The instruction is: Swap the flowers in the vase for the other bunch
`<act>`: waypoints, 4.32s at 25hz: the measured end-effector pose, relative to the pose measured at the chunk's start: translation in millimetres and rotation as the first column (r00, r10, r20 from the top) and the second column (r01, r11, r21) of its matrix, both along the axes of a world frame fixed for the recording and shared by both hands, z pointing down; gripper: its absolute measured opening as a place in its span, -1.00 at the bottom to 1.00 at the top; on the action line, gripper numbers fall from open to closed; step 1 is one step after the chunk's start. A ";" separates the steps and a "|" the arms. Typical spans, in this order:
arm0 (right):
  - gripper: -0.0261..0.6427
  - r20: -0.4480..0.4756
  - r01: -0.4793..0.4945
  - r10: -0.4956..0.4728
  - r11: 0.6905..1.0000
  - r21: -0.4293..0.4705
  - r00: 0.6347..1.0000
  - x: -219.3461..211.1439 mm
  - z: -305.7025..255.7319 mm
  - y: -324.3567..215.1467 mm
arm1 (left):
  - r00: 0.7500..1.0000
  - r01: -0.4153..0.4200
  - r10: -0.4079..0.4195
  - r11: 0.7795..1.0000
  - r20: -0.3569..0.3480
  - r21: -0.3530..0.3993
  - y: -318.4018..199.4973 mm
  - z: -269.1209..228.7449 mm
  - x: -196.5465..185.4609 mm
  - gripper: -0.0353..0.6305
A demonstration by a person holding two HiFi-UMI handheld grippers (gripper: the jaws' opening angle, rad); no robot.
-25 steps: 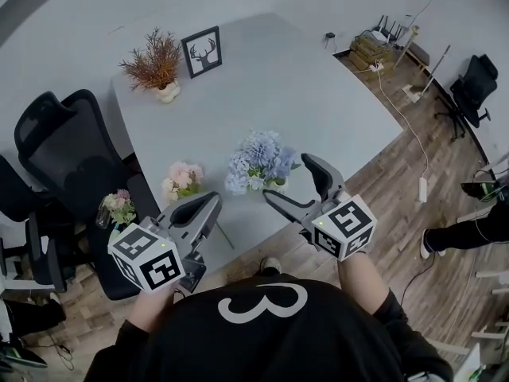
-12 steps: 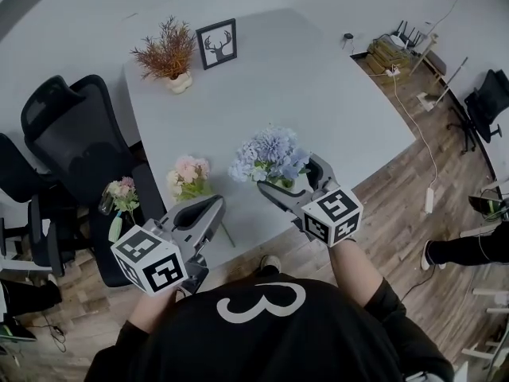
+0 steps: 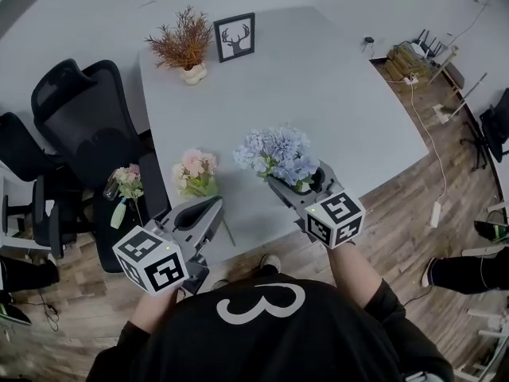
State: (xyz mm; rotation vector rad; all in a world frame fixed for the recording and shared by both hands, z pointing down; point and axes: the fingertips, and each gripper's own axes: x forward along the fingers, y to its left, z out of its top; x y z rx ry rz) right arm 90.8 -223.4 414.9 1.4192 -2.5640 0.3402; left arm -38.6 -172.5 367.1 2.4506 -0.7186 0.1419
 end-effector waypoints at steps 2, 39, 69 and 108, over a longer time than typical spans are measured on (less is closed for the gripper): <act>-0.12 0.003 0.004 -0.004 1.000 0.004 1.000 3.0 0.3 0.1 | 1.000 0.018 -0.018 1.000 -0.002 -0.004 -1.8 2.2 1.5 -0.86; -0.63 0.118 -0.120 0.096 0.969 0.218 0.988 16.9 -93.7 18.4 | 0.997 -0.031 0.033 0.999 -0.063 0.029 5.5 -18.0 4.9 -0.86; -0.72 0.120 -0.117 0.119 0.993 -0.026 0.986 154.5 -35.1 -20.9 | 0.998 0.025 -0.025 1.000 -0.057 0.006 -30.6 -14.2 108.5 -0.86; -0.68 0.022 -0.066 0.074 0.964 -0.259 0.997 152.1 119.4 -154.0 | 0.924 0.381 -0.382 0.916 0.013 -0.128 -51.8 57.5 86.0 -0.86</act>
